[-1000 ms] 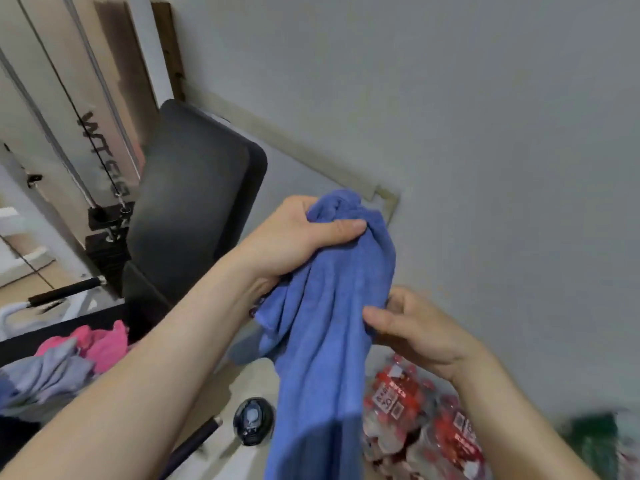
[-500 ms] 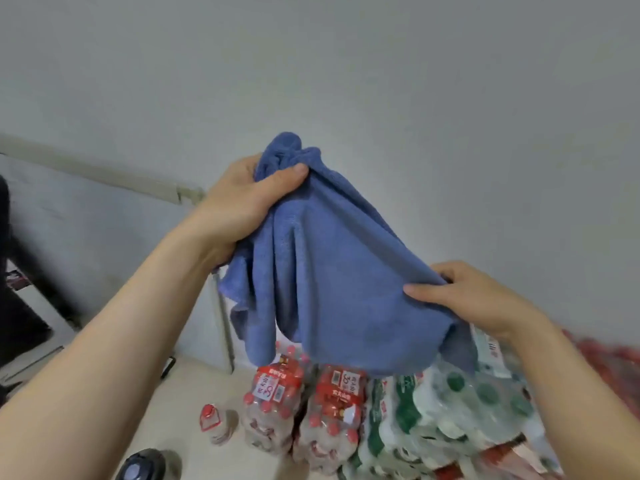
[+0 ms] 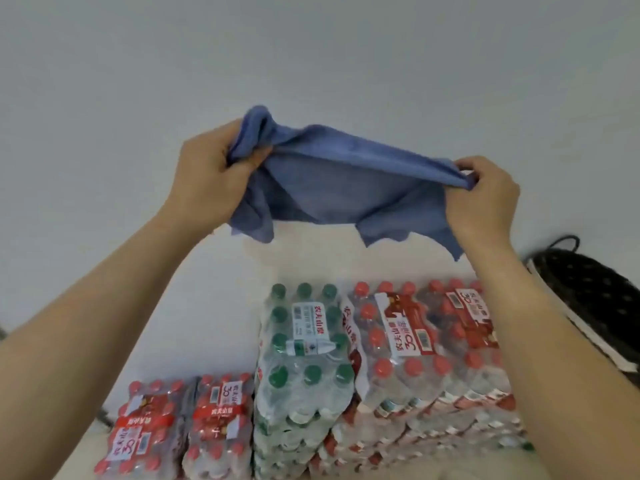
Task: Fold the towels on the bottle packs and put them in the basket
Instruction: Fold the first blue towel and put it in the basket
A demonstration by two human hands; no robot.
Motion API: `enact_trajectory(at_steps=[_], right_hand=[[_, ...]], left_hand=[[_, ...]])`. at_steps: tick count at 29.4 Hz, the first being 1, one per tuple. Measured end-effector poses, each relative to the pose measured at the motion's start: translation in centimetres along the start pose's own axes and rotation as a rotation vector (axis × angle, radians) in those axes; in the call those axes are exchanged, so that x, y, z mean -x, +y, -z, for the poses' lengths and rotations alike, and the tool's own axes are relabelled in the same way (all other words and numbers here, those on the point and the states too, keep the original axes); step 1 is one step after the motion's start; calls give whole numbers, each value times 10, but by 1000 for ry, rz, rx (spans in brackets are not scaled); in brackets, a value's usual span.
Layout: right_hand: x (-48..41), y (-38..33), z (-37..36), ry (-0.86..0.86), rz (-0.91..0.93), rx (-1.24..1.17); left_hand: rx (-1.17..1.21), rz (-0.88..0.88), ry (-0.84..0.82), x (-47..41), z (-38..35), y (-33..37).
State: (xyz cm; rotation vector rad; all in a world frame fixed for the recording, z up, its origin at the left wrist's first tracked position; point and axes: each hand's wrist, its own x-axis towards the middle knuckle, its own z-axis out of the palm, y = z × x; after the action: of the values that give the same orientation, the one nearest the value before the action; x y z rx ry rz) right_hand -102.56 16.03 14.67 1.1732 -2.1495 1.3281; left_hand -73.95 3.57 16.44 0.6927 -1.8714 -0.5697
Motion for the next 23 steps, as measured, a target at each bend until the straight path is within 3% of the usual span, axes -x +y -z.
enact_trajectory(at_steps=[2, 4, 7, 9, 12, 15, 17, 20, 23], right_hand=[[16, 37, 4, 3, -71, 56], [45, 74, 3, -79, -132, 154], [98, 120, -3, -379, -226, 310], [129, 144, -7, -658, -290, 439], [160, 167, -4, -988, -340, 444], [159, 167, 6, -1149, -471, 230], [145, 164, 12, -1182, -584, 108], [132, 179, 8, -1015, -646, 111], [131, 202, -7, -962, -587, 245]], left_hand=[[72, -41, -42, 9, -24, -6], [98, 41, -215, 33, -51, -29], [-98, 183, -803, 82, -84, -86], [-216, 154, -1224, 109, -97, -118], [-246, 143, -1511, 123, -109, -132], [-218, 223, -1530, 109, -123, -126], [-204, 202, -1436, 100, -142, -121], [-170, 98, -1180, 104, -178, -108], [-115, 33, -1071, 123, -223, -83]])
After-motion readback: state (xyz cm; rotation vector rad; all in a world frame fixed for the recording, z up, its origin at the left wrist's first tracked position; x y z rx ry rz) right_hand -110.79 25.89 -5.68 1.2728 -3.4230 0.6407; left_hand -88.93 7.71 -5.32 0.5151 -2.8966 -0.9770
